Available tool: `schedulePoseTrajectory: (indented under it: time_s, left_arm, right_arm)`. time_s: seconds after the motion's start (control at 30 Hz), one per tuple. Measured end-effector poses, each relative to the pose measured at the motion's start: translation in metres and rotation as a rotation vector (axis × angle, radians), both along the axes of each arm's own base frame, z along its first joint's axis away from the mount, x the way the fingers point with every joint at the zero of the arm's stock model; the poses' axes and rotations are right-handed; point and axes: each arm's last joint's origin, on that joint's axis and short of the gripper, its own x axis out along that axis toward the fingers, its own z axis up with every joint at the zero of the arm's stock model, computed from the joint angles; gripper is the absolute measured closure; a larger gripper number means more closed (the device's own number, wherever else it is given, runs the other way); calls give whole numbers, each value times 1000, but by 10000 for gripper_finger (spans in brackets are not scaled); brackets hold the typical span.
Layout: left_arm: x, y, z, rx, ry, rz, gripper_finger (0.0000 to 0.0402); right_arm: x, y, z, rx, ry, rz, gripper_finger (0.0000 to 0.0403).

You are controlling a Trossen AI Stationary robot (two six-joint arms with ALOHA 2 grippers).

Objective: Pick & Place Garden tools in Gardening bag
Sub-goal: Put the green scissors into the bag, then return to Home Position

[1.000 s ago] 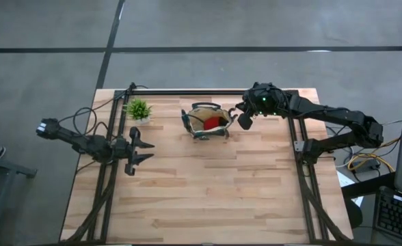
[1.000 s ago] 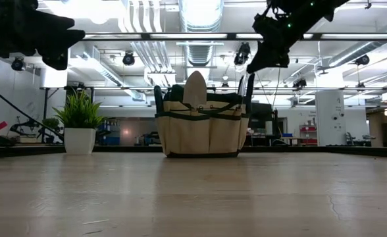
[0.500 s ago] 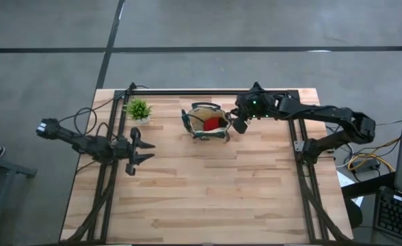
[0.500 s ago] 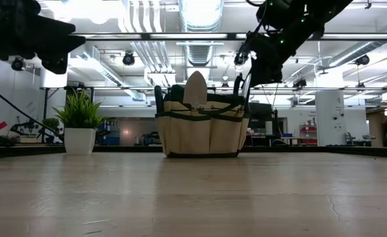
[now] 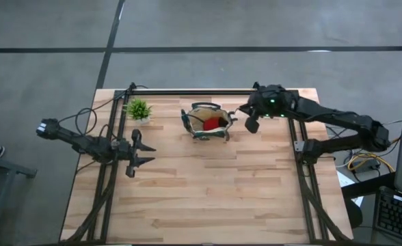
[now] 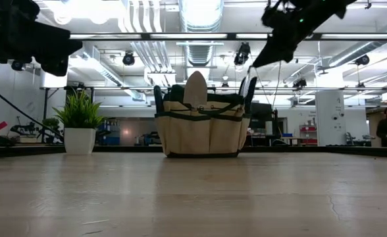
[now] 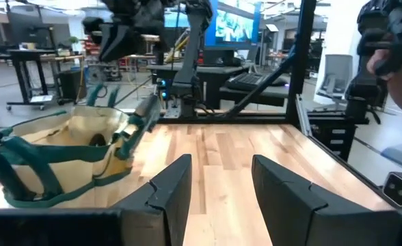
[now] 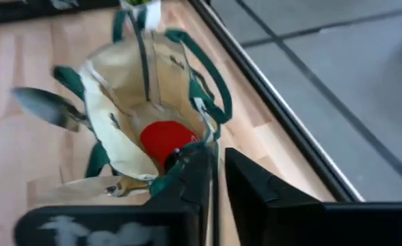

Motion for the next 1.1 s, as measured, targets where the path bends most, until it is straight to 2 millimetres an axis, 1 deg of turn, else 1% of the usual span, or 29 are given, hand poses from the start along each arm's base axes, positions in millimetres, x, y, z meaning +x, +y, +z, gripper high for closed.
schedulePoseTrajectory:
  time_s: [0.1, 0.2, 0.27, 0.37, 0.43, 0.53, 0.63, 0.8, 1.1]
  left_arm:
    - [0, 0, 0, 8, -4, 5, 243]
    - [-1, 1, -2, -1, -1, 8, 243]
    - [-1, 1, -6, -10, 9, 7, 243]
    - [-1, 0, -10, -22, 14, -16, 243]
    - [-1, 0, -8, -29, -4, -19, 243]
    - [-2, 0, -6, -15, -32, -18, 243]
    - [-3, 1, -7, -11, -21, -10, 243]
    - [-5, 3, -7, -21, -29, 11, 243]
    - [-10, 6, -4, -11, -73, 51, 243]
  right_arm:
    - [-13, 8, 4, 11, -67, 49, 337]
    - [-23, 14, -1, 39, -119, 85, 305]
    - [-31, 19, -8, 67, -140, 119, 282]
    - [-41, 27, -18, 89, -243, 214, 247]
    - [-47, 32, -26, 86, -330, 279, 228]
    - [-58, 37, -40, 38, -440, 306, 209]
    - [-68, 42, -56, 5, -509, 309, 203]
    - [-82, 48, -80, -21, -609, 314, 208]
    - [-102, 56, -115, -33, -667, 258, 218]
